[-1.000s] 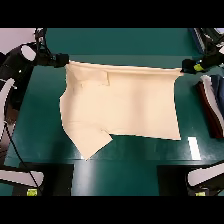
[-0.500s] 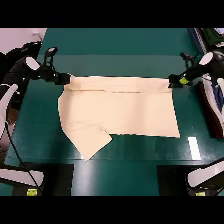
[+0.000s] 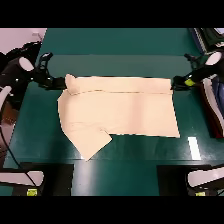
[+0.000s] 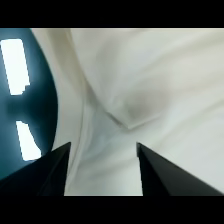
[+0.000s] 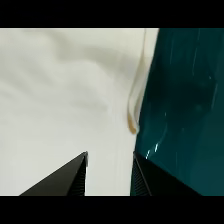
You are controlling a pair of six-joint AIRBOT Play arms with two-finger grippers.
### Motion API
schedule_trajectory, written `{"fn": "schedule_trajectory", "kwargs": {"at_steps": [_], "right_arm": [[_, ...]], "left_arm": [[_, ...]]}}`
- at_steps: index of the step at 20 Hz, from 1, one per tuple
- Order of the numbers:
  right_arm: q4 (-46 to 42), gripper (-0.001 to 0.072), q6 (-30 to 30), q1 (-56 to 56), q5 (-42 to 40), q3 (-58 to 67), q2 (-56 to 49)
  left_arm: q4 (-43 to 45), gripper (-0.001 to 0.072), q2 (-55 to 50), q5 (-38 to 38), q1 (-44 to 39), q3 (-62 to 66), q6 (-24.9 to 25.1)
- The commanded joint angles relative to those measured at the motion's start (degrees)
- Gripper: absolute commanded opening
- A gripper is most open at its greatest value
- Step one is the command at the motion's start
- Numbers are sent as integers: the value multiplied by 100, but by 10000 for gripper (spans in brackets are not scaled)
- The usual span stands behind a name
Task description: Fold the shirts.
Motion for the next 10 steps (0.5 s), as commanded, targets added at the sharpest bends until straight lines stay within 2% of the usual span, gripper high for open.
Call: {"fn": "schedule_trajectory", "kwargs": {"at_steps": [1,2,4,7,10], "right_arm": [[-42,345,4,-409,601,-13,667],[-37,348,2,-466,728,-13,831],[-37,466,0,-470,785,-13,1073],[-35,466,2,-313,778,-13,1338],[-37,466,2,-114,785,-13,1471]], "left_arm": [[55,478,695,-682,332,-568,-188],[52,478,1049,-664,391,-1054,-415],[-146,478,1825,-588,391,-2181,-610],[-905,478,2964,-614,391,-3759,-601],[-1143,478,3810,-885,391,-4651,-627]]}}
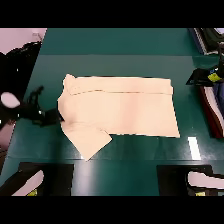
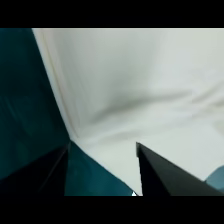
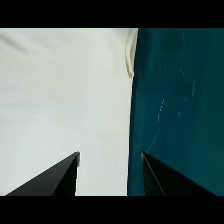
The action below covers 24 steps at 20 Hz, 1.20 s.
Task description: Fold the shirts.
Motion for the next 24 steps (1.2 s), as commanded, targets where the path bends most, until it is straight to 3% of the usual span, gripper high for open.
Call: {"fn": "schedule_trajectory", "kwargs": {"at_steps": [1,6,11,14,21,23,24], "right_arm": [[-4,466,0,177,59,0,205],[-4,457,2,369,197,0,210],[0,457,4,372,378,0,210],[2,449,4,372,376,0,210],[-4,449,4,321,638,-2,210],[-4,449,2,177,756,-142,278],[-4,449,2,74,713,-374,400]], "left_arm": [[-457,478,970,-286,17,-1115,-125],[-732,479,1091,-262,17,-1596,-144],[-1119,479,1060,457,17,-2094,-114],[-1698,479,1049,914,17,-2328,308],[-2159,466,1049,1558,17,-2358,304],[-2179,64,1051,1530,17,-2358,387],[-2194,24,1051,1462,17,-2356,529]]}}
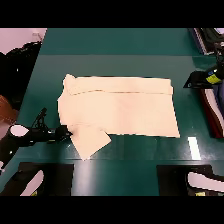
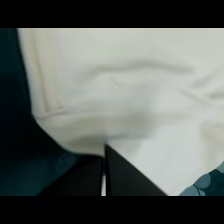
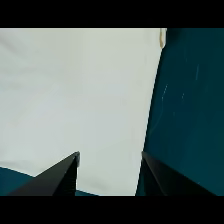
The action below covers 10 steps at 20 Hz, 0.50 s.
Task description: Fold the shirts.
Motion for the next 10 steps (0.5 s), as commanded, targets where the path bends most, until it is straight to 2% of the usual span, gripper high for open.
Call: {"fn": "schedule_trajectory", "kwargs": {"at_steps": [1,7,10], "right_arm": [[-2,449,-2,-304,24,-599,310],[-2,450,-35,-1561,-378,-3539,1440],[271,448,-476,-2334,-800,-4940,1648]], "left_arm": [[-267,24,13,-118,0,2,247],[-236,23,66,-673,0,468,564],[-203,23,66,-664,0,804,566]]}}
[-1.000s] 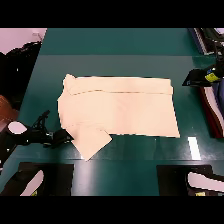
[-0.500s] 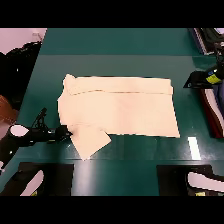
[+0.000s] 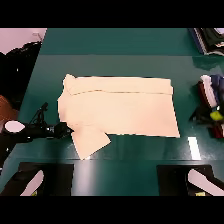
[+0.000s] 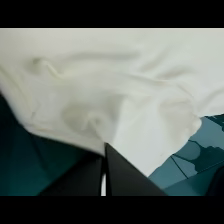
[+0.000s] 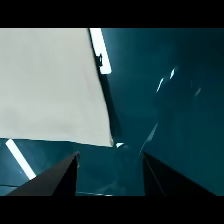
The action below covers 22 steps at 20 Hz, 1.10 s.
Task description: Fold the shirts.
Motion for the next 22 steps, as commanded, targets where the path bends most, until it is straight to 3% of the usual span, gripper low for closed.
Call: {"fn": "schedule_trajectory", "kwargs": {"at_steps": [1,3,7,11,12,13,14,18,22], "right_arm": [[584,416,-505,-887,-498,-1554,284],[1231,332,-831,-1290,-748,-1980,181],[2046,323,-1134,-1403,-1078,-2214,-155],[2065,303,-1134,-1003,-1456,-2214,-92],[2059,247,-1134,-901,-1475,-2214,-13],[2048,81,-1139,-802,-1475,-2214,81],[2046,16,-1141,-730,-1464,-2214,188],[1858,15,-1137,-671,-903,-2214,1047],[732,15,-675,-669,109,-2214,2295]], "left_arm": [[26,23,11,-81,4,363,76],[37,23,11,-68,4,485,74],[37,23,11,-70,4,507,72],[39,23,11,-68,4,507,72],[55,23,11,-70,4,507,72],[70,22,11,-105,4,507,72],[109,21,11,-219,4,507,70],[1150,19,234,-1351,4,697,-57],[1620,20,1589,-2430,4,680,-511]]}}
